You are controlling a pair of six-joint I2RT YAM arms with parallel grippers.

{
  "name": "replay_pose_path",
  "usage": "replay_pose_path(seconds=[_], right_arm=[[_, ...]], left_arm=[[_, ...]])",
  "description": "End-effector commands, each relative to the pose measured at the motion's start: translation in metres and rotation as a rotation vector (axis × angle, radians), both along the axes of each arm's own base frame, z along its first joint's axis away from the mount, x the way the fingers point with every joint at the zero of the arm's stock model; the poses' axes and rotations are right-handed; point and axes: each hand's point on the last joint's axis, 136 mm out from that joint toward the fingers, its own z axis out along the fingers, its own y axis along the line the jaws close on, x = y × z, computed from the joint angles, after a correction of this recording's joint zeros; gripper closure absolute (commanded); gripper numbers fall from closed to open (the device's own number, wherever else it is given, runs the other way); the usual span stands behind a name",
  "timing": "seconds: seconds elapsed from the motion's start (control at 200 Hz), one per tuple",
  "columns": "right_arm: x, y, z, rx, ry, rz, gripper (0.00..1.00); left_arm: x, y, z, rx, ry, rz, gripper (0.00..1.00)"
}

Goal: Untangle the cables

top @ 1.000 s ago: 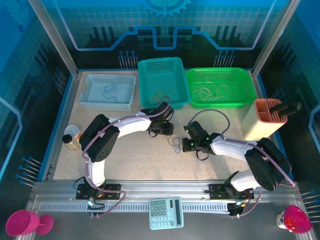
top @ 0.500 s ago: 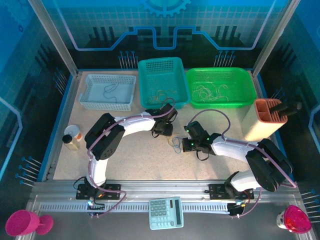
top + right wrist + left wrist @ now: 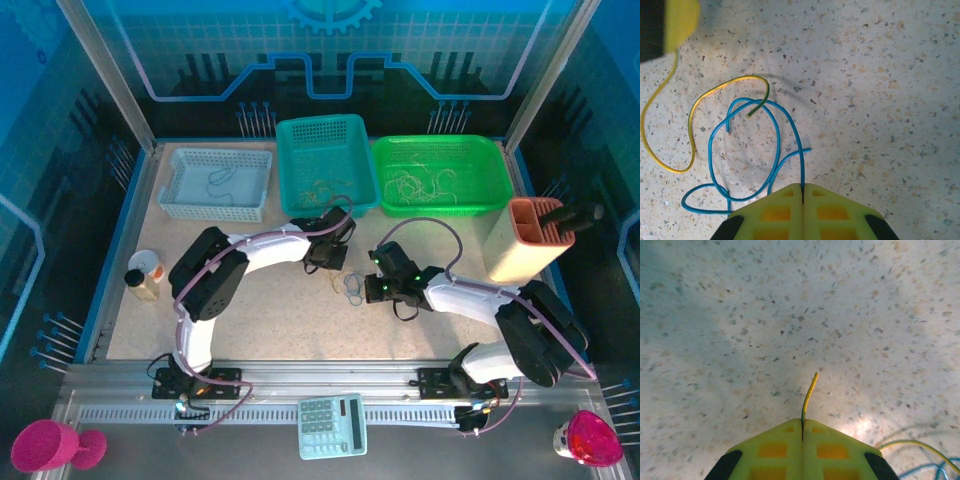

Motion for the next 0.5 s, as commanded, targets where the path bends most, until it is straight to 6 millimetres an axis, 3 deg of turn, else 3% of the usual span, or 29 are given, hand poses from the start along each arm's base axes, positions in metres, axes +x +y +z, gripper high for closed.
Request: replay_pose_path(seconds=[0.0, 0.205, 0.38, 0.495], right_arm=[[-0.001, 0.001, 0.005, -0.002, -0.018, -0.004, 1.00], [0.006, 0.011, 0.028, 0.047, -0.055, 0.026, 1.00], [0.010, 0.018, 0.071, 0.117, -0.118, 0.070, 0.68], [0.010, 0.012, 0.105, 0.152, -0.178, 0.082, 0.64]], left_arm=[[0.008, -0.005, 0.067, -0.088, -0.166, -0.038, 1.00], [0.001, -0.009, 0.144, -0.240, -0.320, -0.097, 1.00], [-0.005, -0.007, 0.188, -0.293, -0.408, -0.137, 1.00], [-0.008, -0.006, 0.212, -0.322, -0.449, -0.157, 1.00]])
